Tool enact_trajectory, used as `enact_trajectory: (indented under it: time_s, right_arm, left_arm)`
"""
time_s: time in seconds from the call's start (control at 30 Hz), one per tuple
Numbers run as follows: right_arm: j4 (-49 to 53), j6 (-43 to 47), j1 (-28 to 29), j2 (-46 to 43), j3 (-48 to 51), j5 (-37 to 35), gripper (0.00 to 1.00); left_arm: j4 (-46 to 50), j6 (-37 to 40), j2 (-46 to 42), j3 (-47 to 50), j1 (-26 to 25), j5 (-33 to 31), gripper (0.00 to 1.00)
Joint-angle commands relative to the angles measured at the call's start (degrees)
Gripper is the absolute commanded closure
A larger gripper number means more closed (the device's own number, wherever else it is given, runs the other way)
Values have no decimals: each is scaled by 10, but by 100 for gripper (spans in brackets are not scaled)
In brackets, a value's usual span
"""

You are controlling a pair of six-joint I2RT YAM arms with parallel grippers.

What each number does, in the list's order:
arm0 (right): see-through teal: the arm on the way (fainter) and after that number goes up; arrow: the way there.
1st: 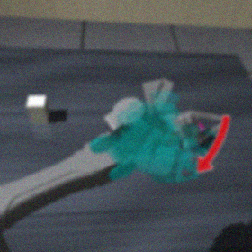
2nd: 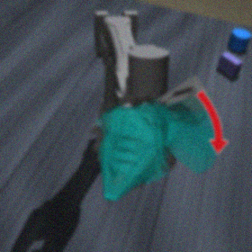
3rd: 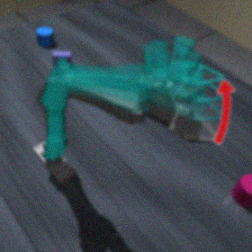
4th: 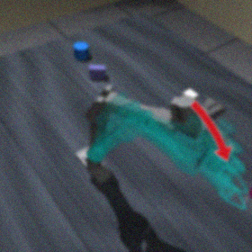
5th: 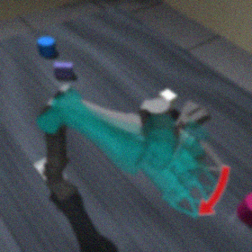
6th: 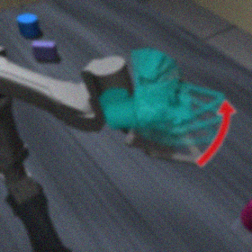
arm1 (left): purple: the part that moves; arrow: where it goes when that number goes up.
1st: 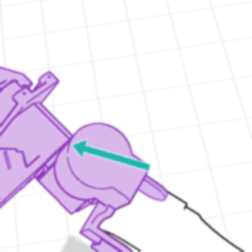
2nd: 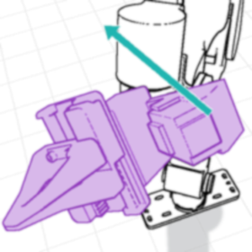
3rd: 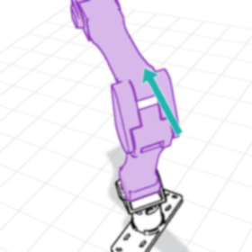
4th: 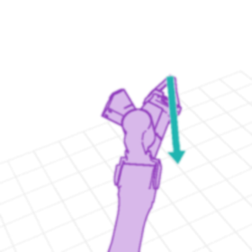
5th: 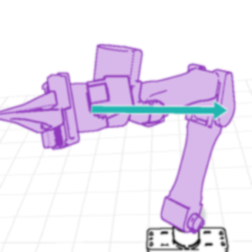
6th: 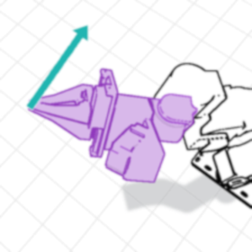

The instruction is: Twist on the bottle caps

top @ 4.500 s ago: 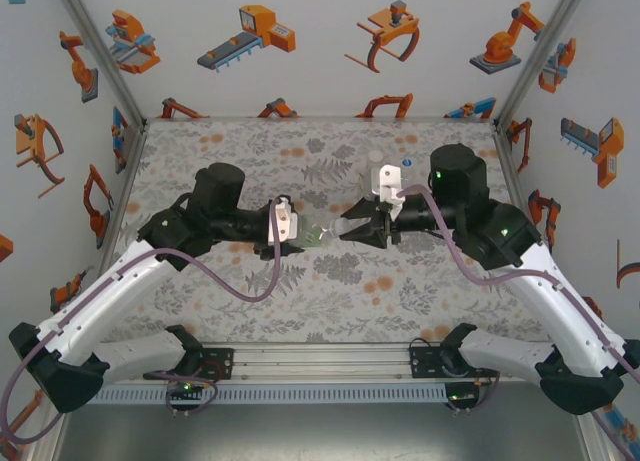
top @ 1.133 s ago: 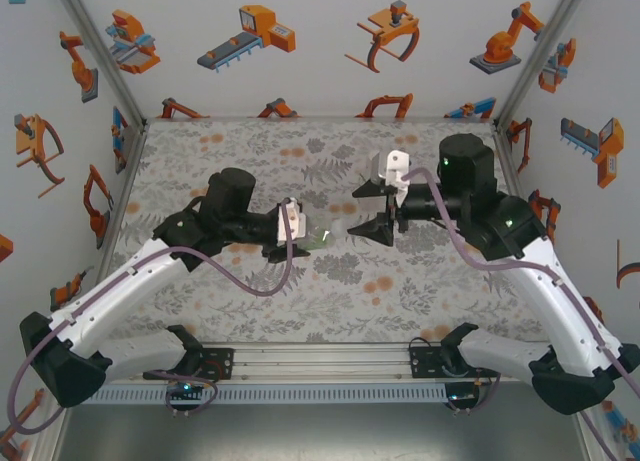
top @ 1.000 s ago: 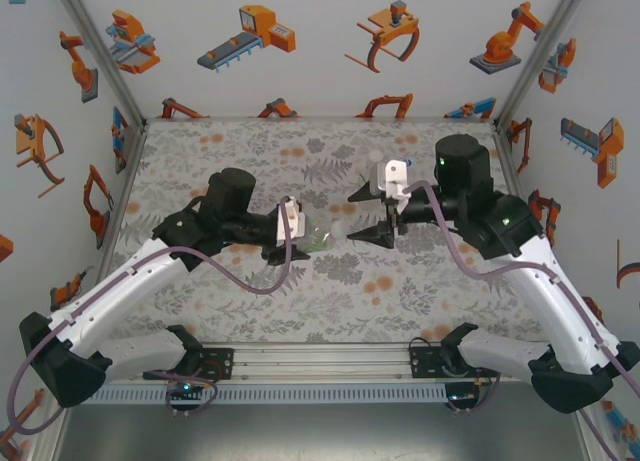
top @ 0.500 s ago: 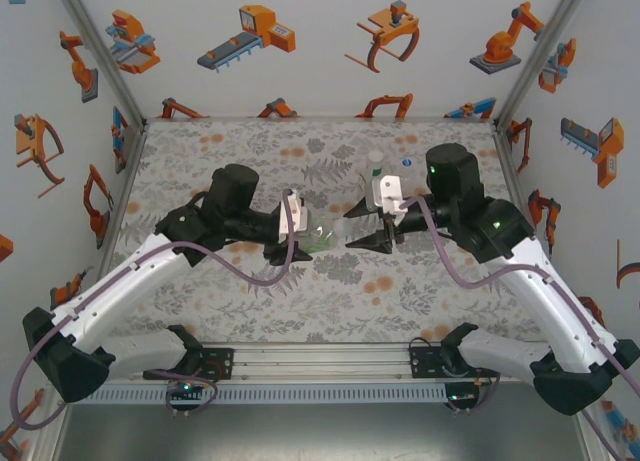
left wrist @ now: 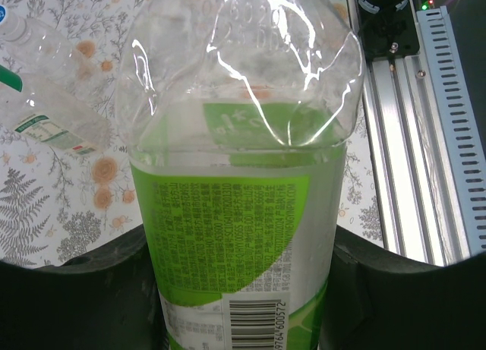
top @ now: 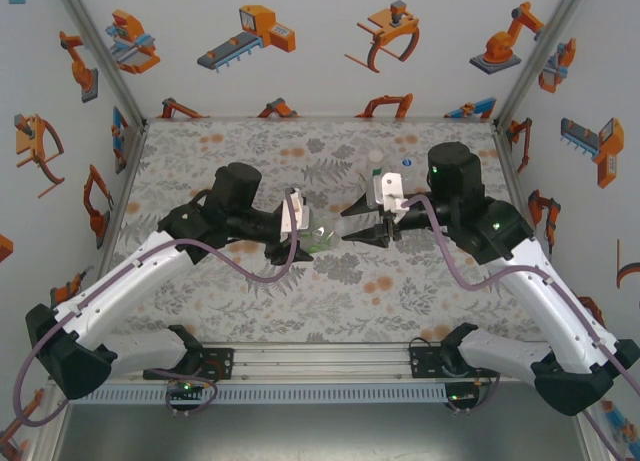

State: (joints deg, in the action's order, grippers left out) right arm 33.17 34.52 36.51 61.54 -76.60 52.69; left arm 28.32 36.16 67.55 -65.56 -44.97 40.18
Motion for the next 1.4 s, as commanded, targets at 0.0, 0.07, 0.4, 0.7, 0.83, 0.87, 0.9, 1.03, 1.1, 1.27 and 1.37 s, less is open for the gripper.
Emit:
enact_trajectory:
  time_s: [0.0,0.07,0.4,0.7,0.83,0.87,0.9,1.03,1.1,1.27,1.37]
  right_arm:
    - [-9,-6,4,-7,3,1,57]
    - [-7,-7,4,-7,2,0,59]
    - [-39,-89,4,-10,14,-16,85]
    - [-162,-418,6,-34,93,-164,100]
    - [-193,-558,9,-58,133,-266,100]
    - [-187,-595,9,-61,137,-295,100]
    - [-175,-627,9,-64,141,-323,100]
    - [-108,-759,10,-60,137,-412,100]
    - [-74,-833,9,-50,132,-432,100]
    - [-53,-998,10,-24,131,-421,100]
    - [-105,-1042,10,-19,140,-403,100]
  left_arm:
    - [9,5,2,-17,-2,20,100]
    - [10,6,2,-16,-2,19,100]
    - [-16,11,-3,-1,-2,13,100]
    - [-117,-2,-8,41,-1,-43,100]
    - [-158,-7,-3,55,-1,-73,100]
    - [-169,-9,-1,58,-1,-81,100]
    - [-181,-11,2,62,-1,-89,100]
    - [-212,-14,10,70,-1,-119,100]
    - [-221,-14,14,71,-1,-137,100]
    - [-225,-11,22,69,-2,-168,100]
    - [-222,-5,22,74,-1,-165,100]
